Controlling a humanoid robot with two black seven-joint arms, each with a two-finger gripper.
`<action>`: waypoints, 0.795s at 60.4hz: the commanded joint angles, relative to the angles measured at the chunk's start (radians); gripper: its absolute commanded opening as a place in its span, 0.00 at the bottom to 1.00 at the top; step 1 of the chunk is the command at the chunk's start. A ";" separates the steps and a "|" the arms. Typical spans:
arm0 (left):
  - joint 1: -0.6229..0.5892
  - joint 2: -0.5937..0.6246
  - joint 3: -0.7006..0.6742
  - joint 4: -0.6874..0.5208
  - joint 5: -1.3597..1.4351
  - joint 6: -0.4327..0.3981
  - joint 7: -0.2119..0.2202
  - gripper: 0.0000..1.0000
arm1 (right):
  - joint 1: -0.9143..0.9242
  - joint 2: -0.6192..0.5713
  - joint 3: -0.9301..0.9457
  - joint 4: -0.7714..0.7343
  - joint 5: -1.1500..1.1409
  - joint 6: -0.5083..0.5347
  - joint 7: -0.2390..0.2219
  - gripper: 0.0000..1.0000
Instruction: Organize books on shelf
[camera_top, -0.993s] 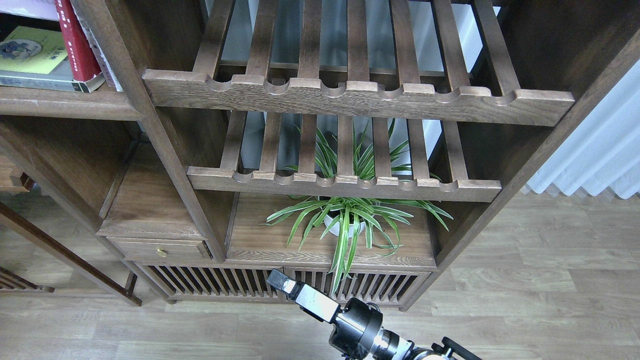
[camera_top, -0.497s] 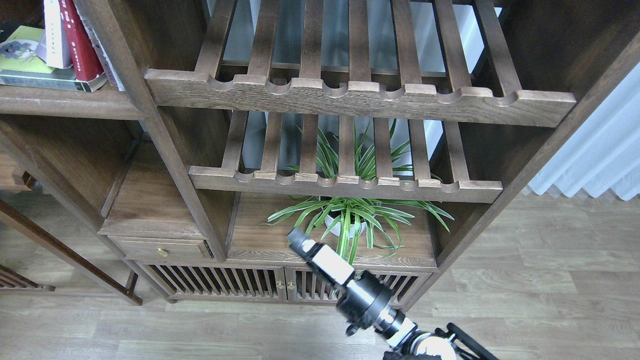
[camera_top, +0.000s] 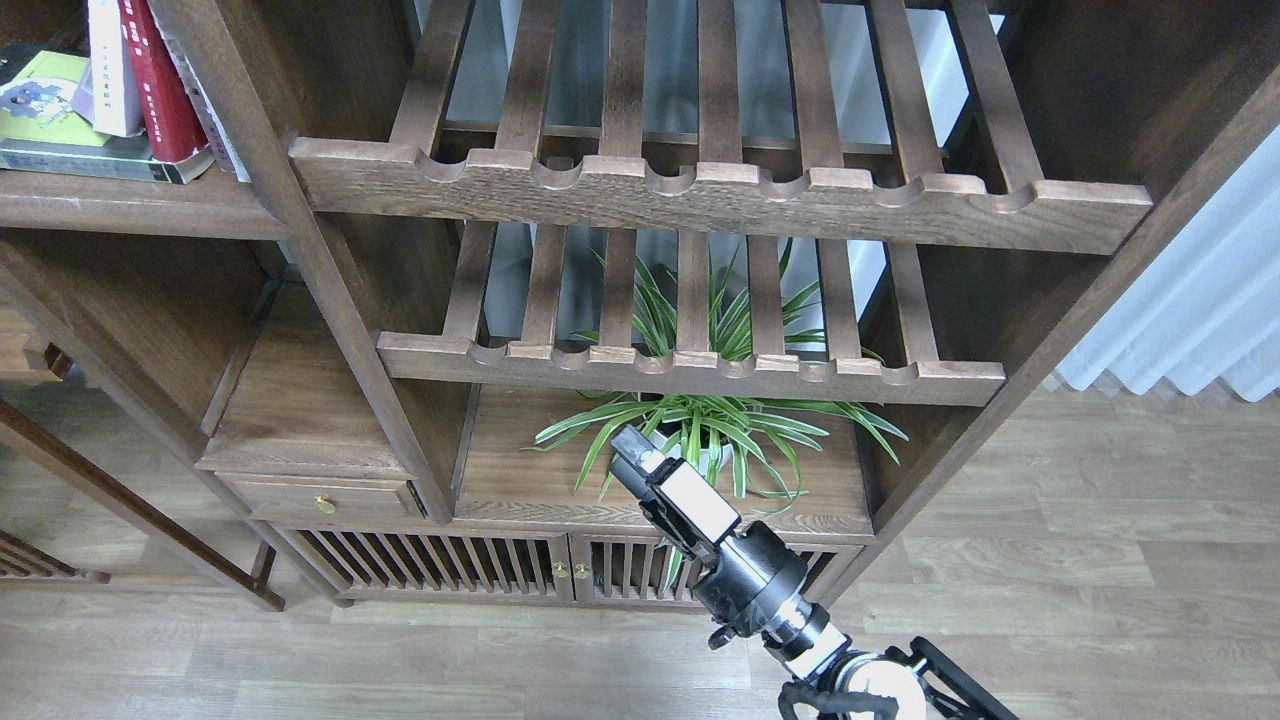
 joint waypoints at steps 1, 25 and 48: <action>0.087 -0.010 -0.038 -0.027 -0.002 0.000 -0.001 0.97 | -0.001 0.000 0.002 0.000 0.000 0.000 0.000 0.99; 0.306 -0.136 -0.055 -0.122 -0.020 0.000 0.002 0.97 | -0.005 0.000 0.002 -0.003 -0.003 0.000 -0.003 0.99; 0.431 -0.366 -0.004 -0.121 -0.020 0.000 0.005 1.00 | -0.029 0.000 -0.006 -0.020 -0.002 0.000 0.000 0.99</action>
